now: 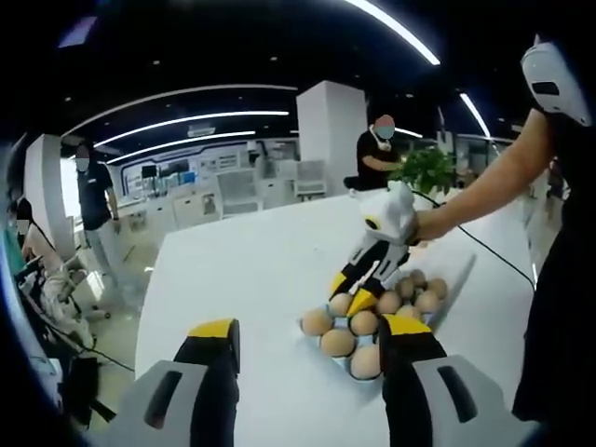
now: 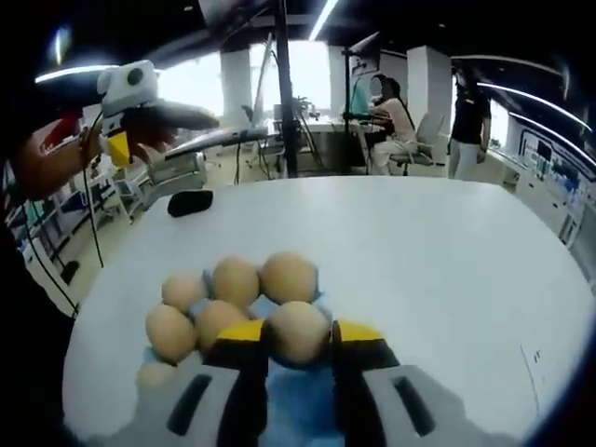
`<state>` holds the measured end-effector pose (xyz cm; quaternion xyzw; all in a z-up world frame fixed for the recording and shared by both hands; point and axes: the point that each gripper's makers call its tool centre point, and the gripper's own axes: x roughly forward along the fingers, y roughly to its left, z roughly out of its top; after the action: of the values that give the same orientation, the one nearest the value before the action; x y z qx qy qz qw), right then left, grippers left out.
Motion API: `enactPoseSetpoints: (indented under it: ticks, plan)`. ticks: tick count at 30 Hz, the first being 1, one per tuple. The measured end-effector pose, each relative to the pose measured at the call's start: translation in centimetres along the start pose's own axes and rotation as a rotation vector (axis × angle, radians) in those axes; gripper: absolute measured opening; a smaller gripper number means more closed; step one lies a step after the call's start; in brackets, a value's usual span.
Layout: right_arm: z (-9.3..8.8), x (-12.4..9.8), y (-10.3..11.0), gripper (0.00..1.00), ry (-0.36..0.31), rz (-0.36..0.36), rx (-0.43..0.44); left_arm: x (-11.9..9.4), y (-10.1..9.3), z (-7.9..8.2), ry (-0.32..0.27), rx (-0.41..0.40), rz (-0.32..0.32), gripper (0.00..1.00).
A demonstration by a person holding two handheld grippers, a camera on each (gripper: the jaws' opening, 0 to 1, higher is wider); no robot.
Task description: Place the egg into an empty slot of the egg tray after lifting it from the table, then release the egg inside the slot.
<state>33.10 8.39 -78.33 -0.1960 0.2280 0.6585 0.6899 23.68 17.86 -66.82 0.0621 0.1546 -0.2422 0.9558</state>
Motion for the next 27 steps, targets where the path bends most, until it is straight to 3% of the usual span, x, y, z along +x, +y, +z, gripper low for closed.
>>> enactPoseSetpoints:
  ticks: [19, 27]
  plan:
    - [1.2, -1.6, 0.2, 0.33, -0.077, -0.005, 0.047, 0.4, -0.1, 0.6, -0.007, 0.007, -0.009, 0.6]
    - [0.9, -3.1, -0.4, 0.32, -0.094, -0.04, 0.049, 0.6, -0.2, 0.8, -0.009, 0.01, -0.013, 0.6]
